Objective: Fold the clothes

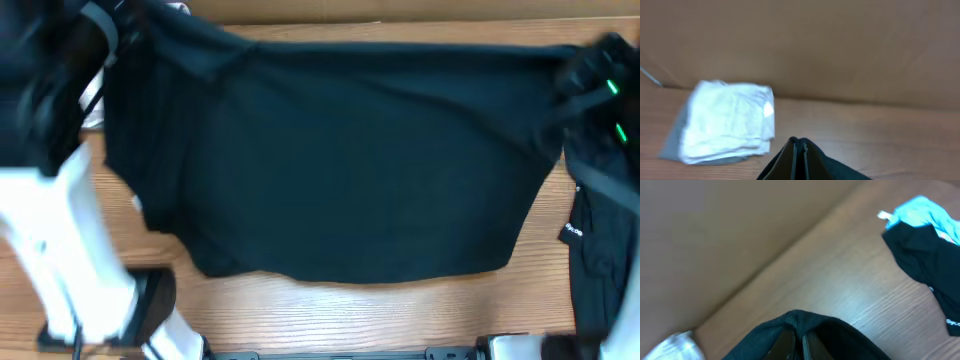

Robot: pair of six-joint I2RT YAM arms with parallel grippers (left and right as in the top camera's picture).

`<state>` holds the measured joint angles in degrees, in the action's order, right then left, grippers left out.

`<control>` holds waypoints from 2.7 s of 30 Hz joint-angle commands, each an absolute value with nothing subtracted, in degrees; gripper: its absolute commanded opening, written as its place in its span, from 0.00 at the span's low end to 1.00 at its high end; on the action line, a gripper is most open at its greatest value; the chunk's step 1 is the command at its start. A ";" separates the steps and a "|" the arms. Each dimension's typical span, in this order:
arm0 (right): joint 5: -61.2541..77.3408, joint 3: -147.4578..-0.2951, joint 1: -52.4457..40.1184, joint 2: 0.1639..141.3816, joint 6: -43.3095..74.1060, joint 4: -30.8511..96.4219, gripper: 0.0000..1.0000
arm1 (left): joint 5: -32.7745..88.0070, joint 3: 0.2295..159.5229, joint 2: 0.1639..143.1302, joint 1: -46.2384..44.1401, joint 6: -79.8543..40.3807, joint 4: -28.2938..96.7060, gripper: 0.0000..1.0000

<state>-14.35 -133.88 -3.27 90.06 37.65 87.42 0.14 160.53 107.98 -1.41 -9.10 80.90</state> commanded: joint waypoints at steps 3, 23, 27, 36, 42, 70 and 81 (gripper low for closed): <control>-12.36 -134.15 2.83 103.83 32.56 80.82 0.04 | 3.92 160.20 125.47 -1.19 -9.61 72.71 0.04; -11.51 -134.74 4.10 120.81 26.52 76.12 1.00 | 6.87 160.35 142.23 -3.70 -8.16 62.94 1.00; -11.42 -134.80 4.27 118.63 26.57 81.78 1.00 | 6.92 160.35 138.19 -3.31 -8.16 70.78 1.00; -9.76 -134.80 4.27 114.34 28.42 93.38 1.00 | 6.87 160.35 133.40 -3.07 -8.56 88.42 1.00; -8.54 -134.80 4.25 110.37 28.42 95.31 1.00 | 6.94 160.35 131.68 -1.56 -9.85 91.79 1.00; 0.95 -120.42 4.23 107.61 22.48 97.06 1.00 | 10.31 142.96 123.13 -4.23 -7.20 96.82 0.97; -2.55 -117.30 7.20 105.01 22.70 96.57 1.00 | 11.92 105.36 108.20 -5.43 -6.63 96.57 0.98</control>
